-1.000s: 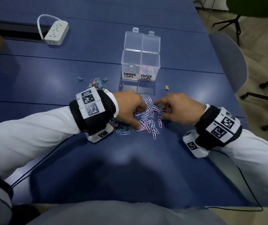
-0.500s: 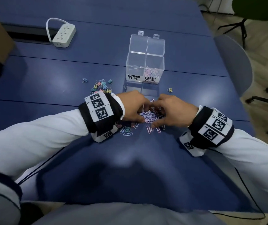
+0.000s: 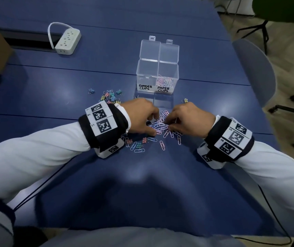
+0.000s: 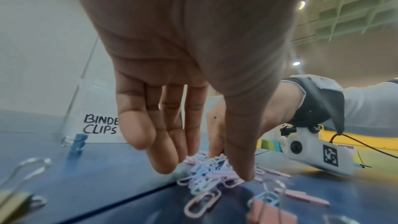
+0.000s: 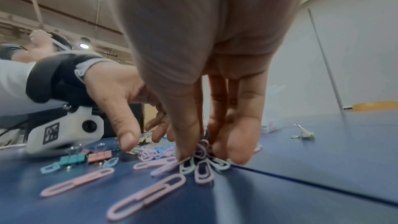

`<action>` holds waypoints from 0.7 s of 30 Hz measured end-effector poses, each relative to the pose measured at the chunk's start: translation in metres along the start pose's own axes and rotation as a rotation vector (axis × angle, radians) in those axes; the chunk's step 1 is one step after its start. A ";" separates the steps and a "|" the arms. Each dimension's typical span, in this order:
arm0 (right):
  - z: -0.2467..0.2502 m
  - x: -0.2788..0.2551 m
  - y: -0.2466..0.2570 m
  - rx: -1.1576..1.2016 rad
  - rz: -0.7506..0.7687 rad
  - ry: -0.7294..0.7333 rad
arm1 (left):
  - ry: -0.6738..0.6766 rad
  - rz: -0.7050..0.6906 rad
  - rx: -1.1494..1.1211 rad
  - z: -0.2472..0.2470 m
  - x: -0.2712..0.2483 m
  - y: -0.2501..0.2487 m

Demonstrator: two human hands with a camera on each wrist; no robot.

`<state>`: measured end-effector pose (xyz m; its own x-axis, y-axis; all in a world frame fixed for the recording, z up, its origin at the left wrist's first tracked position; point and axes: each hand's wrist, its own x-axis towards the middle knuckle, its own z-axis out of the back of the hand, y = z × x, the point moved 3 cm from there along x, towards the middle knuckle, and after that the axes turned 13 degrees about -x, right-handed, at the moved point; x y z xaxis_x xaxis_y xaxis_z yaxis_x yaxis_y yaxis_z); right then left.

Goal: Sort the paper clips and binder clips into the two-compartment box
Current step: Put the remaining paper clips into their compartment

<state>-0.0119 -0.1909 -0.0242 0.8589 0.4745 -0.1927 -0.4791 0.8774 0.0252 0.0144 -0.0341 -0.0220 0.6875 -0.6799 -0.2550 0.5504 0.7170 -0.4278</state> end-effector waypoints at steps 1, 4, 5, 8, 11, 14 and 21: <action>0.000 0.001 0.000 -0.005 -0.001 -0.005 | 0.006 0.006 0.000 0.000 0.002 -0.002; -0.002 0.002 -0.001 -0.038 -0.001 -0.015 | 0.026 0.022 0.020 -0.003 0.007 -0.007; -0.002 0.001 -0.001 -0.045 -0.014 -0.020 | 0.024 0.020 0.030 -0.004 0.009 -0.009; 0.001 -0.002 -0.007 -0.036 -0.059 -0.068 | 0.008 0.006 0.040 -0.003 0.013 -0.012; 0.003 -0.007 -0.013 0.000 -0.114 -0.107 | -0.019 0.000 0.018 0.000 0.014 -0.009; 0.008 -0.010 -0.018 0.082 -0.161 -0.120 | -0.039 -0.010 -0.047 0.001 0.012 -0.005; 0.062 -0.005 -0.031 0.258 -0.275 -0.316 | -0.155 -0.049 -0.172 0.015 0.004 0.001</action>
<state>0.0099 -0.2166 0.0365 0.9793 0.1861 0.0801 -0.2009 0.9431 0.2648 0.0246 -0.0336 -0.0108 0.7337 -0.6721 -0.0998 0.5052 0.6379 -0.5813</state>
